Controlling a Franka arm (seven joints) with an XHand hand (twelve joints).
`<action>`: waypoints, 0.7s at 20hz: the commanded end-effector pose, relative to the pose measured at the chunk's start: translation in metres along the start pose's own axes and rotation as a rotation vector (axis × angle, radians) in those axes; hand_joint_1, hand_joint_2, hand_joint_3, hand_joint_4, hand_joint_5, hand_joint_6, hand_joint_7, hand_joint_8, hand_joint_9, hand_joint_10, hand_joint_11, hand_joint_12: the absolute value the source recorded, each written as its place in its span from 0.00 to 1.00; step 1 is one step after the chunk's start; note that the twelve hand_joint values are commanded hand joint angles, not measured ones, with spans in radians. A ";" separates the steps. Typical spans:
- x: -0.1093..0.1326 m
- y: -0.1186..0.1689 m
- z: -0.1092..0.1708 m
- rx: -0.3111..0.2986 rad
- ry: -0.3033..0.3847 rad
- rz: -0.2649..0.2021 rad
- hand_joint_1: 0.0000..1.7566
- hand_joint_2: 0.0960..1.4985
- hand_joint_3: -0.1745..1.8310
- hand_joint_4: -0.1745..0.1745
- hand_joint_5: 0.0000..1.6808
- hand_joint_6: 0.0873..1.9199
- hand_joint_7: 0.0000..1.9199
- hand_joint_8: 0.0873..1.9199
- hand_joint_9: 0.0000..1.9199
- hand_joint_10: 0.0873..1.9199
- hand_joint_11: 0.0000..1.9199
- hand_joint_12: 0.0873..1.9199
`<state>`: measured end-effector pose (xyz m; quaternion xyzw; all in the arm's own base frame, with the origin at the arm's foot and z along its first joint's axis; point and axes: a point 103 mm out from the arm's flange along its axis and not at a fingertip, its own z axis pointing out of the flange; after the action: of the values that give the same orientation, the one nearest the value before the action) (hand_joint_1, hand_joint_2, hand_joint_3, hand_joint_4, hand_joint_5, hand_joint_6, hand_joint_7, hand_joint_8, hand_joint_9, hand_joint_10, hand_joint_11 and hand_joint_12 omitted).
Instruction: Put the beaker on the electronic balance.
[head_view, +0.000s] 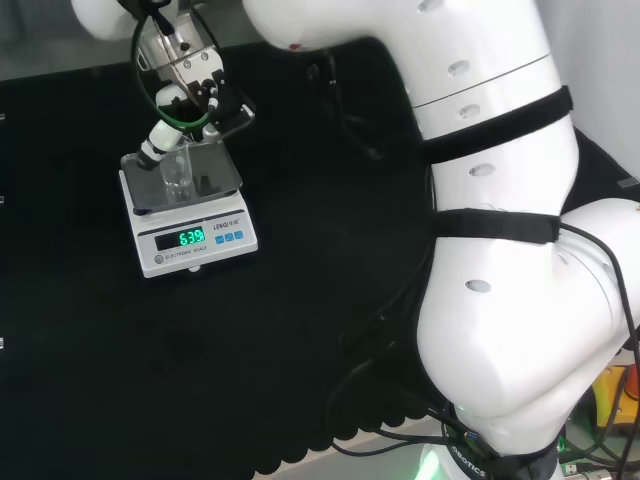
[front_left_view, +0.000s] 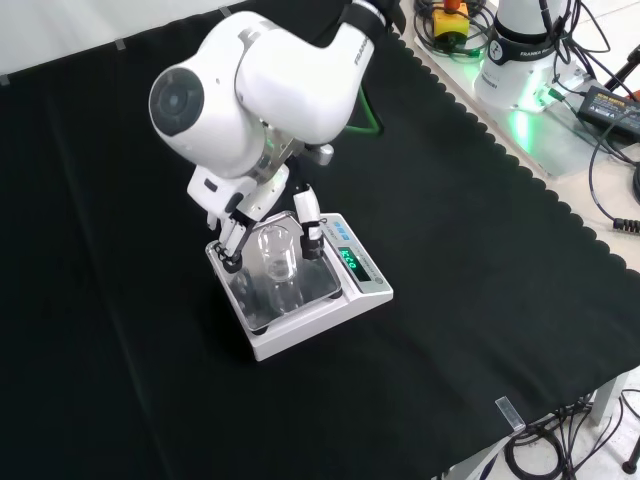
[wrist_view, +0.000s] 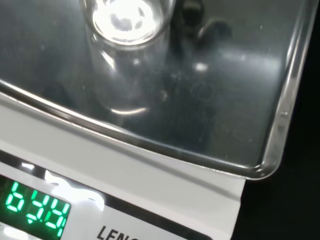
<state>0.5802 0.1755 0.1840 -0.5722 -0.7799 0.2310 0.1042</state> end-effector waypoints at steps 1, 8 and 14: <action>-0.008 -0.029 -0.029 -0.115 0.039 0.071 0.16 0.45 0.18 0.29 0.21 0.19 0.22 0.42 0.48 0.00 0.34 0.64; -0.032 -0.068 -0.033 -0.148 0.068 0.111 0.17 0.47 0.18 0.29 0.22 0.18 0.22 0.42 0.49 0.00 0.35 0.63; -0.050 -0.101 -0.026 -0.161 0.092 0.149 0.19 0.49 0.18 0.28 0.23 0.18 0.23 0.42 0.50 0.00 0.37 0.62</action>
<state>0.5404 0.1388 0.2436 -0.6192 -0.7612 0.1753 0.0808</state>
